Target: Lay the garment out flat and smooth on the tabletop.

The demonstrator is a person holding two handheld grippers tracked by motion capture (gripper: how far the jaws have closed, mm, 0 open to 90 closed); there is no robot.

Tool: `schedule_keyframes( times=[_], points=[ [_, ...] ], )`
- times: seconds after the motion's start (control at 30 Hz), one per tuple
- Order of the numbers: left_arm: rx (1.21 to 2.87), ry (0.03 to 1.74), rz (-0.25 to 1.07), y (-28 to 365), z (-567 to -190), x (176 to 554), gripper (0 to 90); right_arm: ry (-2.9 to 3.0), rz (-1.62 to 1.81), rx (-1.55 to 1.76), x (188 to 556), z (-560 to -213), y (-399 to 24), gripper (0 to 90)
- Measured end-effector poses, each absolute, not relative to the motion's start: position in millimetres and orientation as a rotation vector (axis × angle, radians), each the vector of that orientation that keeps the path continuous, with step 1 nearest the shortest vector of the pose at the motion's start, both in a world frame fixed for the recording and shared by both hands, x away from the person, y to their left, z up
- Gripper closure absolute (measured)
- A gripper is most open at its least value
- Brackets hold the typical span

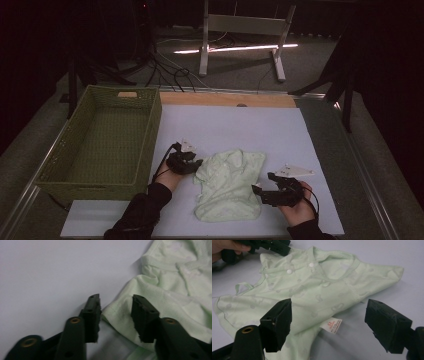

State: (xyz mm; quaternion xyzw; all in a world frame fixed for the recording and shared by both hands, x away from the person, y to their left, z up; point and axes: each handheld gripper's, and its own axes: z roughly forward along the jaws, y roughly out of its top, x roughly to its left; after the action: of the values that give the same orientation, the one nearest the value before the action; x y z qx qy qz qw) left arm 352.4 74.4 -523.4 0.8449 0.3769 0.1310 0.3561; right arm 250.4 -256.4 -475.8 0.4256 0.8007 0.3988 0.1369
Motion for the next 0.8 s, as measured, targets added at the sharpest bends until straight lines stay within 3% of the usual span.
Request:
schedule_keyframes(
  times=[0.03, 0.1, 0.13, 0.3, 0.47, 0.8],
  points=[
    [2.193, 0.956, 0.327, 75, -523, 352, 67.5, 2.315, 1.156, 1.229, 251, -475, -257, 21.5],
    [2.188, 0.955, 0.304, 75, -522, 353, 85.9, 2.313, 1.16, 1.225, 251, -475, -258, 21.5],
    [2.202, 0.948, 0.33, 74, -521, 351, 89.1, 2.303, 1.163, 1.228, 252, -474, -259, 21.6],
    [2.115, 0.988, 0.43, 79, -509, 345, 89.9, 2.293, 1.184, 1.204, 256, -470, -263, 22.1],
    [2.115, 1.047, 0.529, 86, -501, 345, 89.9, 2.257, 1.166, 1.197, 272, -466, -267, 16.3],
    [2.111, 1.157, 0.56, 92, -512, 349, 89.9, 2.172, 1.193, 1.287, 321, -468, -286, 15.6]
  ],
)
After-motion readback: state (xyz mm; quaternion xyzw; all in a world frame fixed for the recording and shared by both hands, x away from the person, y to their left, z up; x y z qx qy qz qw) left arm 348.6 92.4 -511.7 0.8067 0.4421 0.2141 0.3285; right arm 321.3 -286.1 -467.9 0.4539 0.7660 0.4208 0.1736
